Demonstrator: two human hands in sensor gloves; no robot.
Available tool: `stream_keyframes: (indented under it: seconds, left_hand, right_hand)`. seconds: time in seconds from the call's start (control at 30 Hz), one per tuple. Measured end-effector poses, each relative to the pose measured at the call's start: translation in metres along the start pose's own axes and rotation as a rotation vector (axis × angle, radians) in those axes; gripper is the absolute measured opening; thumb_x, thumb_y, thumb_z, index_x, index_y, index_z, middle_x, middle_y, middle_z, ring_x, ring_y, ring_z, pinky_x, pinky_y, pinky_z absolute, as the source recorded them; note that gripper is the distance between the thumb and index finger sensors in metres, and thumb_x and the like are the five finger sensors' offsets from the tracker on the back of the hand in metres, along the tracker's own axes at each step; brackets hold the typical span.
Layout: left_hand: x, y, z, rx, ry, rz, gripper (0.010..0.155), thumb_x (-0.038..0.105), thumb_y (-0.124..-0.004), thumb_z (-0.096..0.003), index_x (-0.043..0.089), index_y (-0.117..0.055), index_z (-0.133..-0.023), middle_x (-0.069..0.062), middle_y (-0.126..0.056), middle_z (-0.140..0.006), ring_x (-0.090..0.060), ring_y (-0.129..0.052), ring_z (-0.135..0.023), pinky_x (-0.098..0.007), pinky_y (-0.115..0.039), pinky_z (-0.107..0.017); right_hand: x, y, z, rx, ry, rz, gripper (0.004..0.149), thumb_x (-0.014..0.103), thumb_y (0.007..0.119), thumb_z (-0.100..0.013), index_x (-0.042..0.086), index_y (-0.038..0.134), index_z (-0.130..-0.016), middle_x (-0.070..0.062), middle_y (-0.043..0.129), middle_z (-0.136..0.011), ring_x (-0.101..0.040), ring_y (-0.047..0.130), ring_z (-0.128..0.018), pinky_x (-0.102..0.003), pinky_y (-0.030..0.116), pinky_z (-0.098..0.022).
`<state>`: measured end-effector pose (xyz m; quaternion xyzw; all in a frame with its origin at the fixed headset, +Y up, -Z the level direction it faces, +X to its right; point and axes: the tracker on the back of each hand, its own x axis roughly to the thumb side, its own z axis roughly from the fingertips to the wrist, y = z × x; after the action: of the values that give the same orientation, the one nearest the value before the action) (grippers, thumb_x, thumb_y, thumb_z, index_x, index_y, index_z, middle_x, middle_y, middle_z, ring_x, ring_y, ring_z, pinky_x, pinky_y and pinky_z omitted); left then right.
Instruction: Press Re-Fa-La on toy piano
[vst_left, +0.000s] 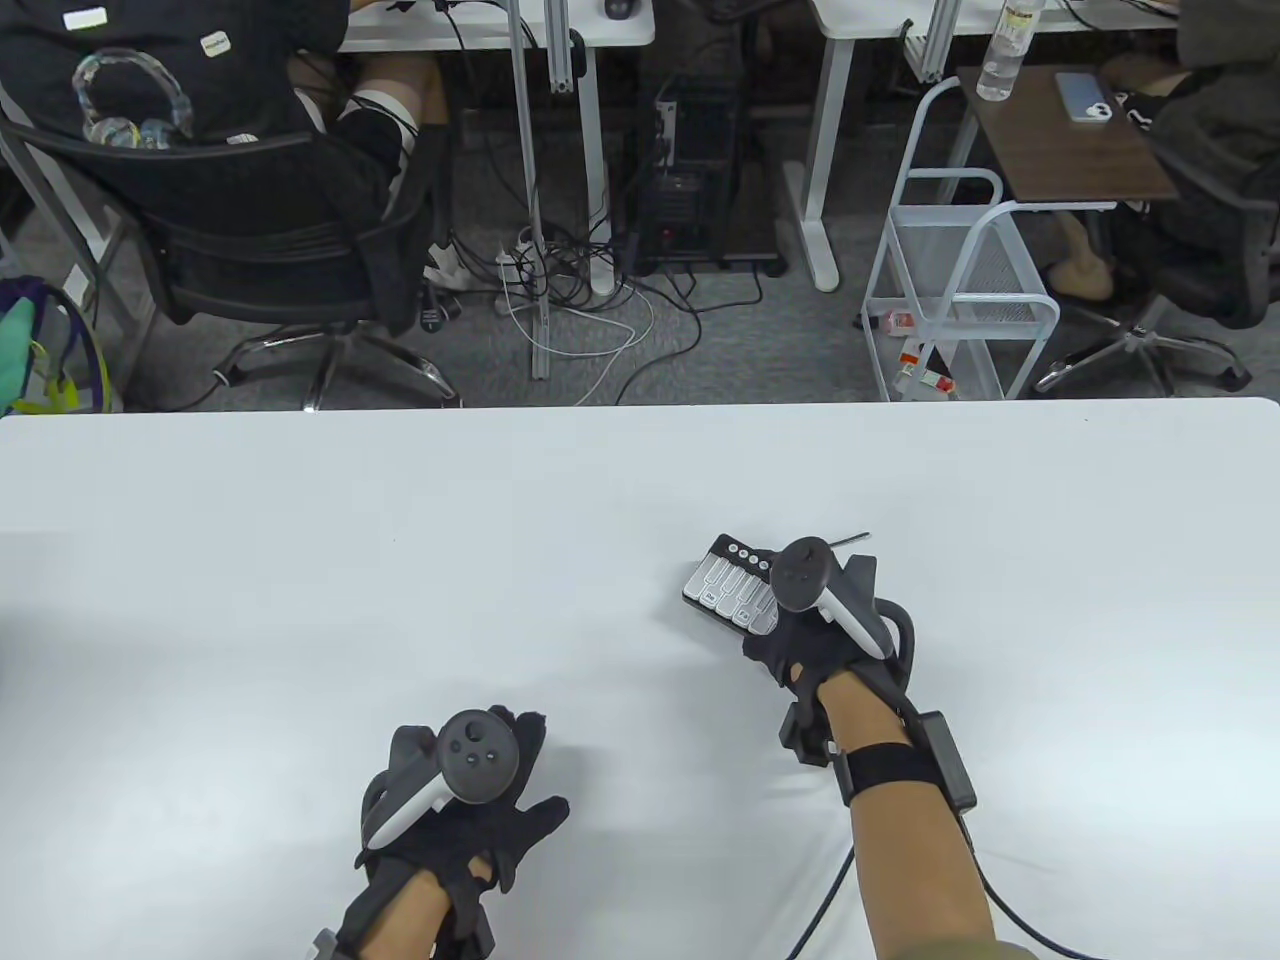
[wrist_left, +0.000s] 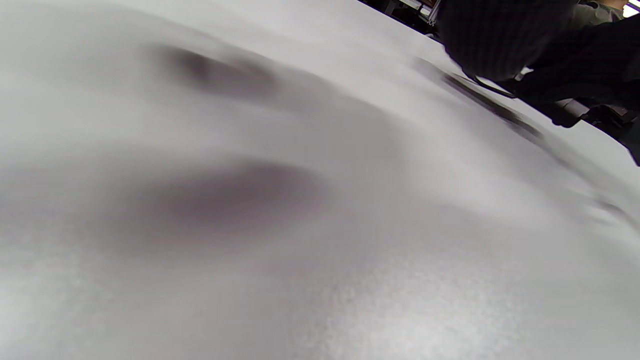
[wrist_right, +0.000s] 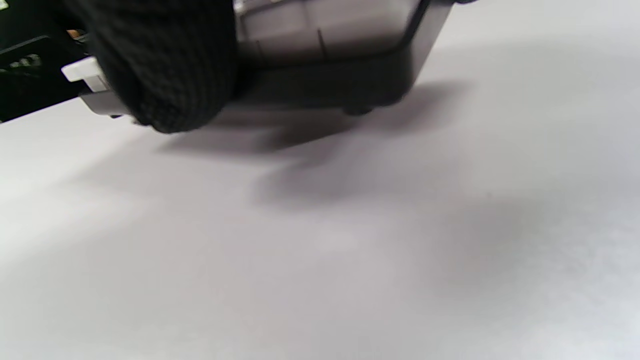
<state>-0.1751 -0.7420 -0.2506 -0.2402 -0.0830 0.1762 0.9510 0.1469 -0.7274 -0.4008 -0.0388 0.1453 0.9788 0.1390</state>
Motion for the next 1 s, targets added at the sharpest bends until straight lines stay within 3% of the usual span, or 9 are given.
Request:
stream_keyframes:
  seconds: [0.27,0.67,1.0]
  left_hand:
    - [-0.001,0.0,0.0,0.004,0.006,0.008,0.086,0.064,-0.066,-0.0465,0.028,-0.022,-0.111,-0.01,-0.02,-0.118,-0.045,-0.025,-0.109,-0.067,-0.032,-0.074]
    - [-0.003,0.002,0.001,0.013,0.011,0.013,0.086,0.063,-0.067,-0.0464,0.027,-0.022,-0.111,-0.01,-0.021,-0.118,-0.045,-0.025,-0.109,-0.067,-0.032,-0.074]
    - [-0.003,0.001,0.001,0.008,0.015,0.014,0.086,0.063,-0.067,-0.0463,0.027,-0.023,-0.11,-0.01,-0.021,-0.118,-0.045,-0.025,-0.109,-0.067,-0.033,-0.074]
  right_hand:
    - [0.026,-0.005,0.032,0.02,-0.16,0.037,0.093,0.045,0.088,-0.035,0.019,0.029,-0.102,-0.015,0.028,-0.11,-0.049,0.041,-0.102,-0.07,0.045,-0.072]
    - [0.039,0.026,0.076,0.103,-0.353,0.134,0.092,0.043,0.088,-0.035,0.019,0.028,-0.101,-0.015,0.025,-0.11,-0.05,0.038,-0.102,-0.071,0.043,-0.072]
    - [0.037,0.054,0.095,0.154,-0.446,0.185,0.093,0.041,0.09,-0.034,0.018,0.03,-0.101,-0.016,0.027,-0.109,-0.05,0.04,-0.101,-0.071,0.045,-0.07]
